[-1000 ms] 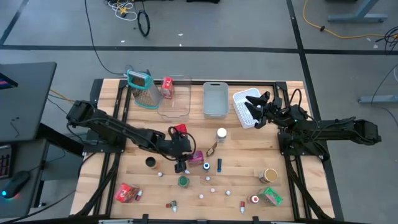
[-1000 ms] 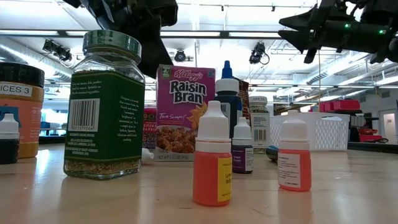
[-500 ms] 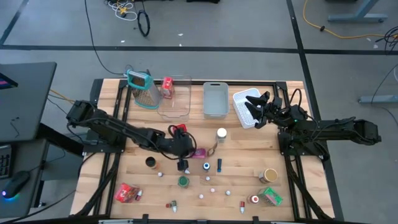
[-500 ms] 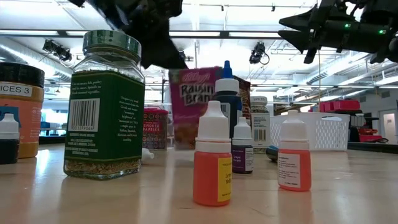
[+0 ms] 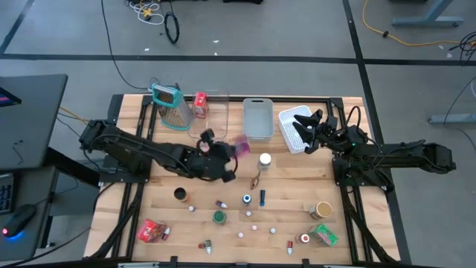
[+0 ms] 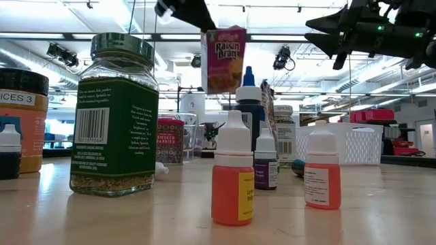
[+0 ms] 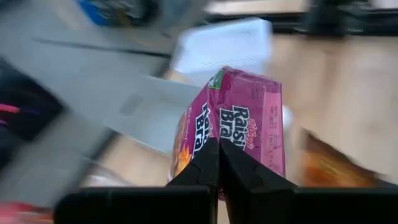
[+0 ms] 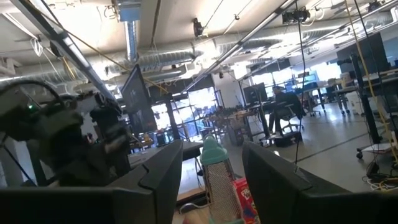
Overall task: Pick & Place Kitchen Items
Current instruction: Put the pink cereal box into the transparent bin, then put the red cereal box into the transparent bin, then put the green cereal box into the transparent bin
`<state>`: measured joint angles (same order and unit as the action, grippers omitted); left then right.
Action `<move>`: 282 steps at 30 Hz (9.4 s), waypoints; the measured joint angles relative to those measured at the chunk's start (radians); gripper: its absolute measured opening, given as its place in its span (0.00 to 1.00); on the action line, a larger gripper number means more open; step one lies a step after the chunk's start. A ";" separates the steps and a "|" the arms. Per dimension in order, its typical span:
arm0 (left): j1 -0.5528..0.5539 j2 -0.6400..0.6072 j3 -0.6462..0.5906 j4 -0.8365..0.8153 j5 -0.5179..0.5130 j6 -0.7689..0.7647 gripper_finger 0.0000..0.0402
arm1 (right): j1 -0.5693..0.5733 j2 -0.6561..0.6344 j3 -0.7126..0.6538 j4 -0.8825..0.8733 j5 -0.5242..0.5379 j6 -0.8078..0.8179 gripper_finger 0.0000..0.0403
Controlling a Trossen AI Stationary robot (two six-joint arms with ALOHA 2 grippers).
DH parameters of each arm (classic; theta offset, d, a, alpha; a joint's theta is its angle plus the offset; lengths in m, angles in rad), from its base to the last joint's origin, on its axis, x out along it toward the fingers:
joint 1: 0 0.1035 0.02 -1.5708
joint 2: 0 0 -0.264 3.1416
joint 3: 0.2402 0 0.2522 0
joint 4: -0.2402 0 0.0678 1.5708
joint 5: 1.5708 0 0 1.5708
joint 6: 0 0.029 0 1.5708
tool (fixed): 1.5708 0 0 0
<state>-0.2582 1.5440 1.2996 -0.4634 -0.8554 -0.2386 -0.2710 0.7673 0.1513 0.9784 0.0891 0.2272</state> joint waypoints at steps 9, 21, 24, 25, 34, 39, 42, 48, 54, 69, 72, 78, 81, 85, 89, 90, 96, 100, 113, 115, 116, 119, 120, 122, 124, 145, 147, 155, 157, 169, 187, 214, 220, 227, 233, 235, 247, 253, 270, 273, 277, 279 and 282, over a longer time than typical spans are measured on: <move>0.190 -0.001 -0.017 -0.011 -0.165 -0.101 0.02 | 0.000 0.000 0.000 -0.008 0.000 0.000 0.44; 0.453 -0.001 -0.293 0.237 -0.083 -0.351 0.01 | 0.000 0.000 0.000 -0.009 0.000 0.000 0.44; 0.483 -0.001 -0.372 0.359 -0.054 -0.344 0.01 | 0.000 0.000 0.000 -0.009 0.000 0.000 0.44; 0.492 -0.001 -0.392 0.394 -0.041 -0.339 0.02 | 0.000 0.000 0.000 -0.009 0.000 0.000 0.44; 0.558 -0.001 -0.487 0.479 -0.014 -0.335 0.02 | 0.000 0.000 0.000 -0.009 0.000 0.000 0.44; 0.579 -0.001 -0.487 0.511 0.012 -0.299 0.04 | 0.000 0.000 0.000 -0.009 0.000 0.000 0.44; 0.595 -0.001 -0.486 0.526 0.012 -0.295 0.08 | 0.000 0.000 0.000 -0.009 0.000 0.000 0.44; 0.637 -0.001 -0.486 0.524 0.015 -0.304 0.14 | 0.000 0.000 0.000 -0.009 0.001 0.000 0.44; 0.670 -0.001 -0.486 0.524 0.064 -0.292 0.20 | 0.000 0.000 0.000 -0.009 0.000 0.000 0.44; 0.508 -0.034 -0.350 0.533 0.011 0.086 0.23 | 0.000 0.000 0.000 -0.008 0.001 -0.002 0.44; 0.453 -0.055 -0.325 0.530 -0.001 0.139 0.23 | 0.000 0.000 0.000 -0.008 0.000 -0.005 0.44; 0.333 -0.160 -0.320 0.472 0.017 0.206 0.23 | 0.000 0.000 0.000 -0.013 -0.068 -0.011 0.44; 0.265 -0.236 -0.319 0.376 0.050 0.214 0.23 | 0.000 0.000 0.000 -0.013 -0.079 -0.009 0.44; 0.174 -0.344 -0.319 0.246 0.143 0.186 0.23 | 0.000 0.000 0.000 -0.014 -0.079 -0.001 0.44; 0.081 -0.434 -0.319 0.124 0.306 0.190 0.23 | 0.000 0.000 0.000 -0.014 -0.079 0.000 0.44; 0.058 -0.454 -0.319 0.092 0.350 0.175 0.23 | 0.000 0.000 0.000 -0.014 -0.079 0.000 0.44; -0.058 -0.516 -0.319 -0.043 0.437 -0.140 0.23 | 0.000 0.000 0.000 -0.012 -0.079 0.000 0.44; -0.120 -0.510 -0.320 -0.119 0.420 -0.256 0.23 | 0.000 0.000 0.000 -0.007 -0.079 0.000 0.44; -0.256 -0.496 -0.320 -0.399 0.574 -0.702 0.23 | 0.000 0.000 0.000 -0.007 -0.079 -0.001 0.44; -0.279 -0.496 -0.320 -0.457 0.617 -0.803 0.23 | 0.000 0.000 0.000 -0.007 -0.078 -0.001 0.44; -0.291 -0.495 -0.320 -0.485 0.639 -0.846 0.23 | 0.000 0.000 0.000 -0.007 -0.078 -0.001 0.44; -0.331 -0.495 -0.320 -0.541 0.687 -0.947 0.23 | 0.000 0.000 0.000 -0.007 -0.078 -0.005 0.44; -0.346 -0.495 -0.320 -0.553 0.687 -0.969 0.23 | 0.000 0.000 0.000 -0.007 -0.078 -0.010 0.44; -0.377 -0.495 -0.321 -0.558 0.681 -1.006 0.23 | 0.000 0.000 0.000 -0.007 -0.076 -0.017 0.44; -0.403 -0.487 -0.325 -0.557 0.676 -1.059 0.23 | 0.000 0.000 0.000 -0.007 -0.075 -0.018 0.44; -0.710 -0.337 -0.327 -0.518 1.029 -1.674 0.23 | 0.000 0.000 0.000 -0.013 -0.080 -0.015 0.44; -0.744 -0.337 -0.327 -0.489 1.022 -1.708 0.23 | 0.000 0.000 0.000 -0.013 -0.079 -0.015 0.44; -0.854 -0.337 -0.327 -0.460 0.882 -1.836 0.23 | 0.000 0.000 0.000 -0.014 -0.079 -0.015 0.44; -0.868 -0.331 -0.327 -0.479 0.853 -1.854 0.23 | 0.000 0.000 0.000 -0.014 -0.079 -0.015 0.44; -0.883 -0.335 -0.417 -0.392 0.801 -1.799 0.22 | 0.000 0.000 0.000 -0.015 -0.079 -0.016 0.44; -0.881 -0.334 -0.368 -0.537 0.662 -1.607 0.01 | 0.000 0.000 0.000 -0.014 0.005 -0.026 0.44; -0.310 -0.362 -0.187 -1.045 -0.075 -1.077 0.01 | 0.000 0.000 0.000 0.001 0.008 -0.007 0.44; -0.088 -0.362 -0.187 -0.879 -0.091 -0.936 0.02 | 0.000 0.000 0.000 0.002 0.008 -0.003 0.44; 0.158 -0.362 -0.187 -0.568 0.074 -0.614 0.01 | 0.000 0.000 0.000 0.002 0.008 -0.003 0.44; 0.328 -0.342 -0.193 -0.487 0.207 -0.493 0.02 | 0.000 0.000 0.000 0.002 0.008 -0.002 0.44; 0.367 -0.319 -0.192 -0.484 0.227 -0.481 0.02 | 0.000 0.000 0.000 0.003 0.007 0.005 0.44; 0.452 -0.179 -0.191 -0.440 0.381 -0.514 0.03 | 0.001 0.004 0.000 0.015 -0.003 0.028 0.44; 0.475 -0.096 -0.193 -0.453 0.400 -0.584 0.05 | 0.001 0.008 0.000 0.022 -0.003 0.049 0.44; 0.538 -0.066 -0.192 -0.542 0.282 -0.613 0.27 | 0.001 0.010 0.000 0.021 -0.002 0.045 0.44; 0.555 -0.066 -0.192 -0.542 0.249 -0.612 0.31 | 0.001 0.010 0.000 0.021 0.000 0.045 0.44; 0.581 -0.066 -0.192 -0.542 0.212 -0.602 0.33 | 0.001 0.010 0.000 0.021 0.000 0.045 0.44; 0.593 -0.066 -0.192 -0.541 0.210 -0.596 0.34 | 0.001 0.010 0.000 0.021 0.000 0.045 0.44; 0.602 -0.066 -0.192 -0.525 0.210 -0.593 0.33 | 0.001 0.010 0.000 0.021 0.000 0.045 0.44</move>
<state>0.3435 1.4784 1.1076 -0.9889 -0.6457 -0.8316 -0.2703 0.7776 0.1509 0.9989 0.0895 0.2718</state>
